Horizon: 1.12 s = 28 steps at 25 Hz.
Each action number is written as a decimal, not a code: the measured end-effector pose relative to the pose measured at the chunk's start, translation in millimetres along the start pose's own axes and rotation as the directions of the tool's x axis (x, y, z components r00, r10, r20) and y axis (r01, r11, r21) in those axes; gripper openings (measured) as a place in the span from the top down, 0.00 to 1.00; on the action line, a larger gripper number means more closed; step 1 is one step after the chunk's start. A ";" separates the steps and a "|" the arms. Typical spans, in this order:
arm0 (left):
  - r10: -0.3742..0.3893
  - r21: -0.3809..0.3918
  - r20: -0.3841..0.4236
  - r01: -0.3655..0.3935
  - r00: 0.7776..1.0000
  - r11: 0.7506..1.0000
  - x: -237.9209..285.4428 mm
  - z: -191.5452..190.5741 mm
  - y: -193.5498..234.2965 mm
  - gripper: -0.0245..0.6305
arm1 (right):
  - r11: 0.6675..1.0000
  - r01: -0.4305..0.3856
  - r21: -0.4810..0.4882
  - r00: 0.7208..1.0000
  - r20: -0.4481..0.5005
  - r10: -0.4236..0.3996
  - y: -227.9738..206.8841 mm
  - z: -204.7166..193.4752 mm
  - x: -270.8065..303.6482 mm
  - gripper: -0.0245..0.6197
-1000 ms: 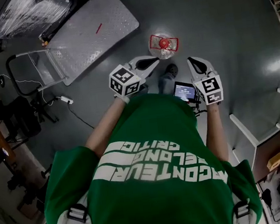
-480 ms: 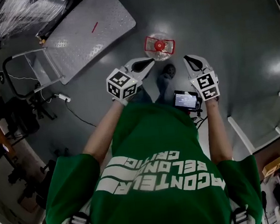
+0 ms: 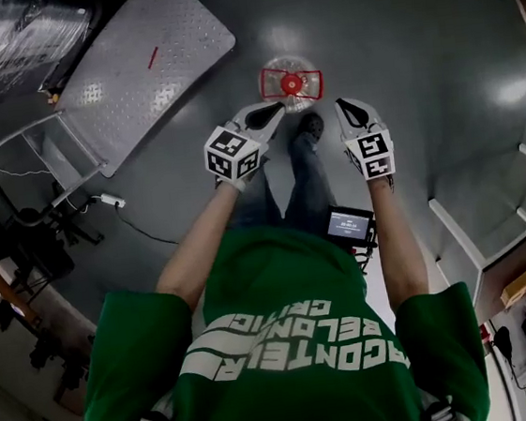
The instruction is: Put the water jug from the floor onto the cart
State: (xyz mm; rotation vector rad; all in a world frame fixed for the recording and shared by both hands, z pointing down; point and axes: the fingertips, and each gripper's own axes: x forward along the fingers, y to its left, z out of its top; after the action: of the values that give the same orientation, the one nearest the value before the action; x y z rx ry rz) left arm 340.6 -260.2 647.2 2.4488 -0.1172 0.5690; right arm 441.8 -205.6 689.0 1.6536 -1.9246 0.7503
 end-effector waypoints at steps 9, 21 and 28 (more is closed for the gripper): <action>0.057 -0.064 -0.064 -0.061 0.996 0.996 43.0 -62.3 59.8 0.86 | 0.992 0.065 0.112 0.994 -0.098 -0.054 -23.0 -73.3 56.3 0.92; 0.195 -0.119 -0.203 -0.222 0.959 0.968 73.1 -153.2 150.7 0.76 | 0.967 0.135 0.216 0.961 -0.265 -0.075 -43.6 -162.2 136.2 0.83; 0.232 -0.110 -0.268 -0.268 0.935 0.957 90.1 -185.1 186.2 0.75 | 0.957 0.154 0.244 0.948 -0.309 -0.074 -50.8 -187.5 168.6 0.81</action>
State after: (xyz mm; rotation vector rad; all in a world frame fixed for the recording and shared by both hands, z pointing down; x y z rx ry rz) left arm 313.4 -297.1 921.0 2.2131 -0.3578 0.9462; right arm 470.0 -204.4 944.6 1.6764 -1.5564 1.1786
